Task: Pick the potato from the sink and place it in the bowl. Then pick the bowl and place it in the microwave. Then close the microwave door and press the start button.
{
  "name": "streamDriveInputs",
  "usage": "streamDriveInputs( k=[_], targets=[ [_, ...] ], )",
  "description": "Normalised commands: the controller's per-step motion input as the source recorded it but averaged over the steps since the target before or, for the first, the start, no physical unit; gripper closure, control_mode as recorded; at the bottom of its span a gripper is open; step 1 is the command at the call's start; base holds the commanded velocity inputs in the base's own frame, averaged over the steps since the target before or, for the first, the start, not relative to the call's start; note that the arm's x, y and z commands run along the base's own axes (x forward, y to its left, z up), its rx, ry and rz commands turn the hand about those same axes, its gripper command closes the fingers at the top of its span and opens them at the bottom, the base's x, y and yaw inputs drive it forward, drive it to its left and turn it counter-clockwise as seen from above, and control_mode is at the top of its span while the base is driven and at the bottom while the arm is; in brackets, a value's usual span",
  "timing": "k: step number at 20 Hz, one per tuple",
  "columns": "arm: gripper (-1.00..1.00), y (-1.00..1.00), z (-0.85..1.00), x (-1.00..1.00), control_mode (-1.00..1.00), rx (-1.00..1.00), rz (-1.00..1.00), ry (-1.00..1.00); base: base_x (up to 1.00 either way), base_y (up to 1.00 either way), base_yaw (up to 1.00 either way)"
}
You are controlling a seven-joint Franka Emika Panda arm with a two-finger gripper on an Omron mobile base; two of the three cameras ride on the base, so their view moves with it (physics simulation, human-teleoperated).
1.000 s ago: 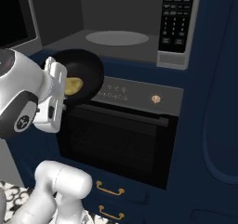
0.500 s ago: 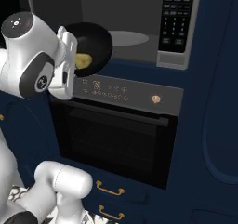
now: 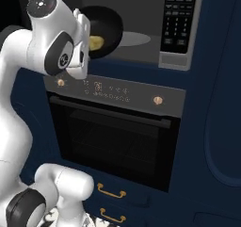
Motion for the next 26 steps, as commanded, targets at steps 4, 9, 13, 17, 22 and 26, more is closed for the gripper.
streamDriveInputs(
  k=[4,9,13,17,22,26],
  targets=[
    [1.0,-0.04,0.04,0.62,-1.0,0.0,0.02,-0.07,0.0,0.0,0.0],
    [1.0,-0.18,0.0,0.49,-1.0,0.0,0.07,-0.01,0.0,0.0,0.0],
    [1.0,-0.18,0.0,0.34,-1.0,0.0,0.07,0.0,0.0,0.0,0.0],
    [1.0,-0.02,0.0,0.39,-1.0,0.0,0.02,0.0,0.0,0.0,0.0],
    [1.0,0.0,-0.01,0.31,-1.0,-0.01,0.0,0.01,0.0,0.0,0.0],
    [1.0,0.0,-0.08,0.23,-1.0,-0.02,0.02,0.03,0.0,0.0,0.0]
  ],
)
